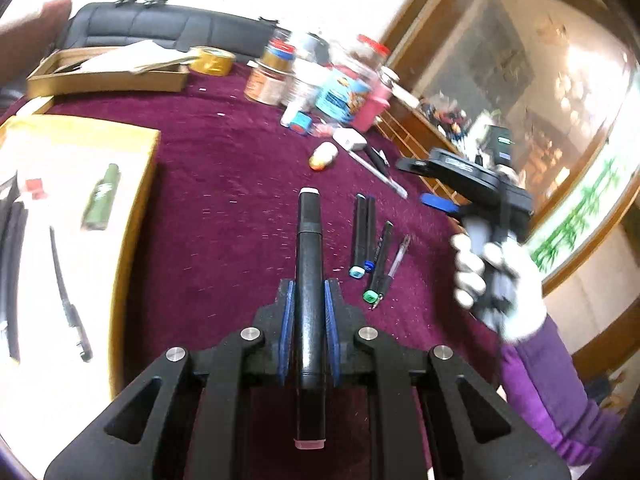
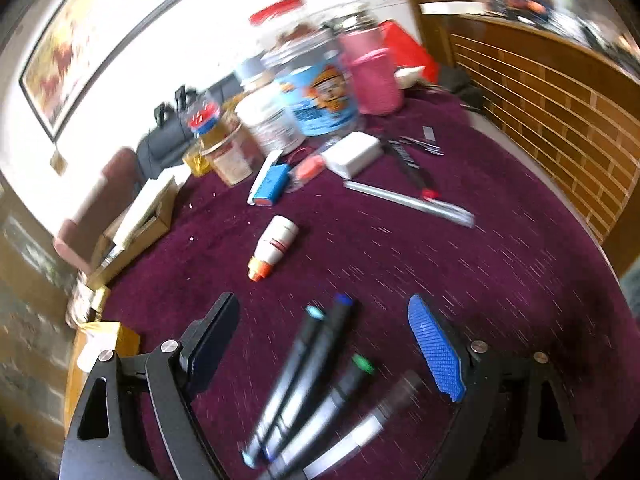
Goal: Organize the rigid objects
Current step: 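Carry the marker to the tray while the right gripper grasps the white glue bottle, then release the marker in the tray with the left gripper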
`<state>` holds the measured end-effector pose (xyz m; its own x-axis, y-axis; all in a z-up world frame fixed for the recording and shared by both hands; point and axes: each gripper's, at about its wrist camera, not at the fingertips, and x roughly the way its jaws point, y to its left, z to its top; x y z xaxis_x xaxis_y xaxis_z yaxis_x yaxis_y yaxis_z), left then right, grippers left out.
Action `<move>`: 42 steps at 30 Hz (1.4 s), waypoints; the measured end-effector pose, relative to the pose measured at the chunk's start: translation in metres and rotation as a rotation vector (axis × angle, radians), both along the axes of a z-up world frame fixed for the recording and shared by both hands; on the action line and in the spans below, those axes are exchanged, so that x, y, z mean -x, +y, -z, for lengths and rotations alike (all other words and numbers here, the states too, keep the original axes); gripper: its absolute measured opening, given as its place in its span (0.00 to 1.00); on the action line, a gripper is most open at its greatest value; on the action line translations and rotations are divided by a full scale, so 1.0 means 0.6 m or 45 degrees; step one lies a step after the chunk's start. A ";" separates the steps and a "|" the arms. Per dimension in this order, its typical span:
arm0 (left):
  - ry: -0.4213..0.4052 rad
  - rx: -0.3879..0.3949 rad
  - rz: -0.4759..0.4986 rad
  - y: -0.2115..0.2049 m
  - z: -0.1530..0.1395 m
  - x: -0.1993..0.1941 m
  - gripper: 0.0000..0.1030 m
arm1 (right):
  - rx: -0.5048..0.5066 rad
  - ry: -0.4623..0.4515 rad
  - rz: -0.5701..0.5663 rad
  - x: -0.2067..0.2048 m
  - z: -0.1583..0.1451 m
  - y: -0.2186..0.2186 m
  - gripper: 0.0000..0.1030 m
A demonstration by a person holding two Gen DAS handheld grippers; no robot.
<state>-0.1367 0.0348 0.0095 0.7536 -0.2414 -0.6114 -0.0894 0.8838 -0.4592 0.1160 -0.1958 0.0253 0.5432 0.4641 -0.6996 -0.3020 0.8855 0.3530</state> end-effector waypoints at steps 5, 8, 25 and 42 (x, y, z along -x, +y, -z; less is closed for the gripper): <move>-0.021 0.015 -0.141 0.082 -0.014 0.063 0.12 | 0.062 0.067 -0.015 -0.066 0.023 0.098 0.79; -0.011 -0.008 -0.257 0.138 -0.018 0.101 0.12 | 0.132 0.104 -0.009 -0.093 0.044 0.146 0.76; 0.247 -0.063 -0.653 0.338 0.069 0.141 0.13 | 0.193 0.135 -0.060 -0.060 0.059 0.184 0.24; 0.085 -0.006 -0.716 0.291 0.037 0.238 0.47 | 0.019 0.138 -0.842 0.294 -0.014 0.364 0.24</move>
<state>-0.2796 0.2092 -0.0129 0.7253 0.1890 -0.6620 -0.5755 0.6941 -0.4324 -0.0603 0.0229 0.0336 0.0738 0.6653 -0.7430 -0.7463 0.5310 0.4013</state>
